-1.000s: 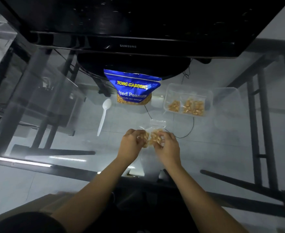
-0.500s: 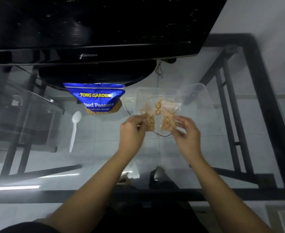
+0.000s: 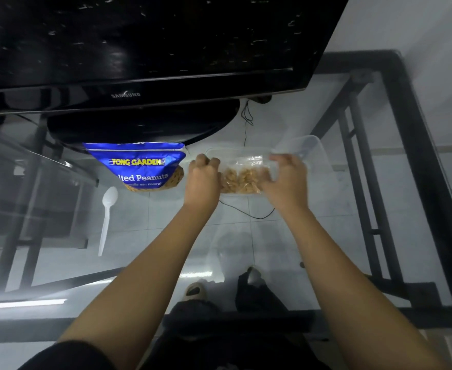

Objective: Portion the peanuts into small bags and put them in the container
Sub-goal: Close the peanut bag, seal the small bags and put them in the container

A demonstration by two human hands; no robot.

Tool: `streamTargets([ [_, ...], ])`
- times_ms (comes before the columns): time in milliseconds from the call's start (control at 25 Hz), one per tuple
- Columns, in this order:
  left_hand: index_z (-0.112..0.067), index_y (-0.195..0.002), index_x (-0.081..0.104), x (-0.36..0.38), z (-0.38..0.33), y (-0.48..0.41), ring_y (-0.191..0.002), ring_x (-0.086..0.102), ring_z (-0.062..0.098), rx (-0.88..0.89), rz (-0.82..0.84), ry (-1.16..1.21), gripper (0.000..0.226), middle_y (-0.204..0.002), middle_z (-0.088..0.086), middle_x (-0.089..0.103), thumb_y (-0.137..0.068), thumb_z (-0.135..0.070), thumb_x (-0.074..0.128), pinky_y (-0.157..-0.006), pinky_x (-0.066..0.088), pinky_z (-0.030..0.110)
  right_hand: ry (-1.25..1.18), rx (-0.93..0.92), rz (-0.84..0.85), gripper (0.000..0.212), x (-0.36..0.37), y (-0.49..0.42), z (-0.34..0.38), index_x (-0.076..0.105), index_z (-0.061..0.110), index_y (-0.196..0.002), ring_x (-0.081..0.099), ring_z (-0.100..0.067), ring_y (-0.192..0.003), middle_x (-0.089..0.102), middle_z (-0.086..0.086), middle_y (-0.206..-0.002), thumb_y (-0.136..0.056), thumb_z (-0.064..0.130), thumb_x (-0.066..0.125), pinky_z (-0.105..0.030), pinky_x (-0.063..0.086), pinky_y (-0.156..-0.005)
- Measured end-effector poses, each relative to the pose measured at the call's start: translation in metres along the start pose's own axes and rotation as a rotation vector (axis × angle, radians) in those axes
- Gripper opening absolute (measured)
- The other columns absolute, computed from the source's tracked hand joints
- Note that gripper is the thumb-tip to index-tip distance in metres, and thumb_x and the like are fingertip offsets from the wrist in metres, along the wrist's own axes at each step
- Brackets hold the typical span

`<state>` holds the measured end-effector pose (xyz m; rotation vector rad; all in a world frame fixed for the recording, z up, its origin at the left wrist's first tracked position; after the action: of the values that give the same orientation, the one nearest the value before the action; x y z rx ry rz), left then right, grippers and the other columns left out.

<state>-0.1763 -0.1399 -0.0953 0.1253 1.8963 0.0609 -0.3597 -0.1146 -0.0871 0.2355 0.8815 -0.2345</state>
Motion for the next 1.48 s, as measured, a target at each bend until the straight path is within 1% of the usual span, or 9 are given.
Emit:
streamTargets([
  [80,-0.004,-0.126,0.053,-0.009,0.011,0.007,-0.107,0.052,0.036,-0.075,-0.071,0.068,0.035,-0.12,0.022,0.055,-0.091,-0.005,0.051,-0.089,0.043,0.038,-0.022,0.195,-0.121,0.053,-0.028,-0.007,-0.043,0.042,0.013,-0.134,0.034,-0.033,-0.13,0.035,-0.015,-0.141,-0.084,0.012,0.058,-0.039,0.04,-0.101],
  [200,0.002,-0.123,0.055,-0.005,0.017,0.014,-0.092,0.062,0.036,-0.075,-0.072,0.141,0.038,-0.106,0.026,0.065,-0.086,0.007,0.049,-0.074,0.048,0.037,0.206,0.509,0.211,0.092,-0.017,0.0,-0.104,0.009,0.013,-0.146,0.012,-0.038,-0.142,0.01,-0.023,-0.153,-0.08,0.034,0.069,-0.048,0.02,-0.115],
  [280,0.007,-0.115,0.059,-0.004,0.017,0.015,-0.083,0.064,0.036,-0.054,-0.079,0.168,0.034,-0.098,0.028,0.068,-0.084,0.013,0.047,-0.066,0.047,0.035,0.311,0.514,0.262,0.1,-0.013,0.005,-0.111,0.012,0.013,-0.144,0.023,-0.039,-0.136,0.02,-0.023,-0.147,-0.072,0.041,0.076,-0.048,0.024,-0.111],
  [400,0.01,-0.11,0.06,-0.004,0.017,0.015,-0.078,0.064,0.036,-0.049,-0.08,0.171,0.03,-0.094,0.028,0.068,-0.084,0.013,0.046,-0.063,0.045,0.033,0.14,0.52,0.131,0.09,-0.023,0.002,-0.108,0.027,0.013,-0.135,0.038,-0.036,-0.124,0.026,-0.019,-0.138,-0.066,0.027,0.083,-0.047,0.037,-0.101],
  [640,0.002,-0.126,0.053,-0.007,0.02,0.017,-0.112,0.057,0.038,-0.07,-0.145,0.228,0.036,-0.129,0.025,0.055,-0.091,-0.004,0.049,-0.091,0.048,0.04,-0.858,0.263,-0.375,0.053,-0.08,-0.001,-0.073,0.043,0.02,-0.132,0.06,-0.008,-0.101,0.057,0.006,-0.116,-0.085,0.003,0.061,-0.031,0.049,-0.097],
  [800,-0.008,-0.133,0.048,-0.023,0.014,0.022,-0.102,0.063,0.014,-0.089,-0.183,0.729,0.04,-0.122,0.009,0.062,-0.1,-0.027,0.036,-0.09,0.046,0.017,-0.976,0.131,-0.197,0.037,-0.083,-0.006,-0.036,0.044,0.024,-0.123,0.063,-0.002,-0.089,0.068,0.007,-0.092,-0.091,0.012,0.057,-0.021,0.05,-0.081],
  [920,-0.012,-0.135,0.046,-0.011,0.004,0.026,-0.114,0.059,0.013,-0.187,-0.018,1.268,0.043,-0.127,0.005,0.059,-0.101,-0.034,0.032,-0.097,0.048,0.026,-0.844,0.182,-0.058,0.03,-0.049,-0.007,-0.028,0.054,0.008,-0.12,0.06,0.003,-0.077,0.068,0.007,-0.096,-0.093,0.019,0.055,-0.015,0.047,-0.067],
  [1120,-0.013,-0.132,0.049,-0.002,0.027,0.028,-0.119,0.052,0.011,-0.306,-0.066,0.902,0.036,-0.13,0.002,0.057,-0.097,-0.023,0.046,-0.1,0.045,0.028,-0.492,0.236,-0.032,0.044,-0.008,-0.015,-0.027,0.043,0.013,-0.136,0.044,-0.016,-0.13,0.048,-0.004,-0.141,-0.096,0.03,0.047,-0.028,0.033,-0.109],
  [1480,-0.001,-0.121,0.056,0.006,0.052,0.024,-0.08,0.052,0.011,-0.328,-0.17,0.6,0.03,-0.1,0.014,0.067,-0.095,-0.011,0.048,-0.067,0.038,0.013,-0.398,0.287,0.158,0.046,0.032,-0.02,-0.033,0.031,0.007,-0.143,0.041,-0.025,-0.131,0.041,-0.013,-0.146,-0.098,0.017,0.037,-0.026,0.035,-0.102],
])
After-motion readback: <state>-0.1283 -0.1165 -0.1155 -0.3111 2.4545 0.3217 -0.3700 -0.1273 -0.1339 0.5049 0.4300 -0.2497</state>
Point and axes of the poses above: each hand's wrist, its own y-axis away from the middle knuckle, its own x-axis out of the palm, z = x × y, the point moved 9 cm from there along -y, towards the middle knuckle
